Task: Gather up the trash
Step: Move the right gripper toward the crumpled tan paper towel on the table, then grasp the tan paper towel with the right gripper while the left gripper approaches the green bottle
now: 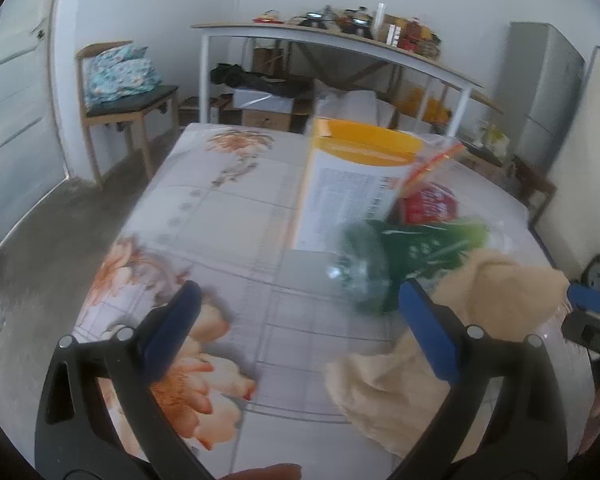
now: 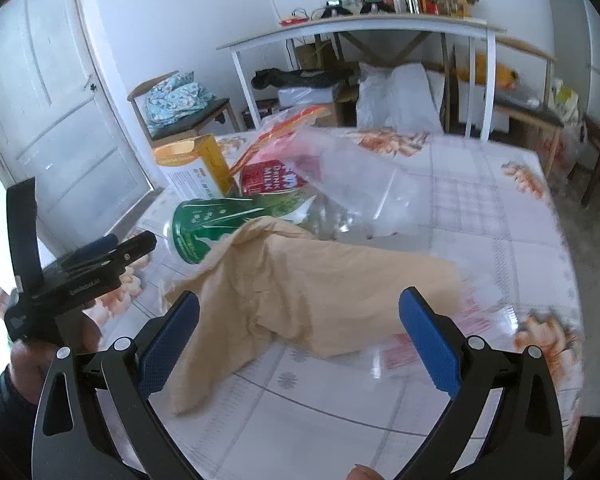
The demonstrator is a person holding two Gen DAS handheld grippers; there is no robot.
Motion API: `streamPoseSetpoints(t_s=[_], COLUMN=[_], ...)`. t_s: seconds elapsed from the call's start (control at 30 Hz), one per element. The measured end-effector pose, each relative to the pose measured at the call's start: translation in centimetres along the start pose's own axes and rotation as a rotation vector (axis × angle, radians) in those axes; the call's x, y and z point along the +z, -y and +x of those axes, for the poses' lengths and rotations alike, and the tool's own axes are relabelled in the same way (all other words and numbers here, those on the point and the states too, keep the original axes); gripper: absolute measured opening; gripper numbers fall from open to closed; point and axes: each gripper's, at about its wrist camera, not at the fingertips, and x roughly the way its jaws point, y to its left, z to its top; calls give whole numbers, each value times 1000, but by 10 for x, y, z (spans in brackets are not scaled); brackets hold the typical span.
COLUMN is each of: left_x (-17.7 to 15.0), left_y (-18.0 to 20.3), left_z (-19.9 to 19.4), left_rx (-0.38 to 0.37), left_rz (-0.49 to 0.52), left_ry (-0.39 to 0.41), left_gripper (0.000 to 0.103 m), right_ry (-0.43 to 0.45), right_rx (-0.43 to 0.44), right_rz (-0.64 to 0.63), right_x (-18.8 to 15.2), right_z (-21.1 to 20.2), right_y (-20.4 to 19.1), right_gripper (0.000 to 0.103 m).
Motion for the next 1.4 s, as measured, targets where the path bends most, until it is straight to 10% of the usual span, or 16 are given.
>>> streamPoseSetpoints(t_s=[0.57,1.07,1.13,1.23,1.4], left_x=[1,2,2,1,1], left_y=[-26,-23,-24,-22,-20], left_z=[6,1,1,1,2], left_rx=[7,-9,-7,-4,-6], left_rz=[-79,-60,-71,-70,-62], left_ry=[-28,-9,-8,-2,-5], left_gripper=[95,95,95,95,95], right_ry=[-262,-213,-202,-178,-187], right_rx=[-150,-98,-98,-124,-108], right_rz=[-199,-184,-182,-124,-110], right_x=[-11,-20,-20,-13,-10], right_z=[99,90,87,77,75], right_y=[-56,-37,-36,-25,-19], right_gripper=[97,95,86,17,14])
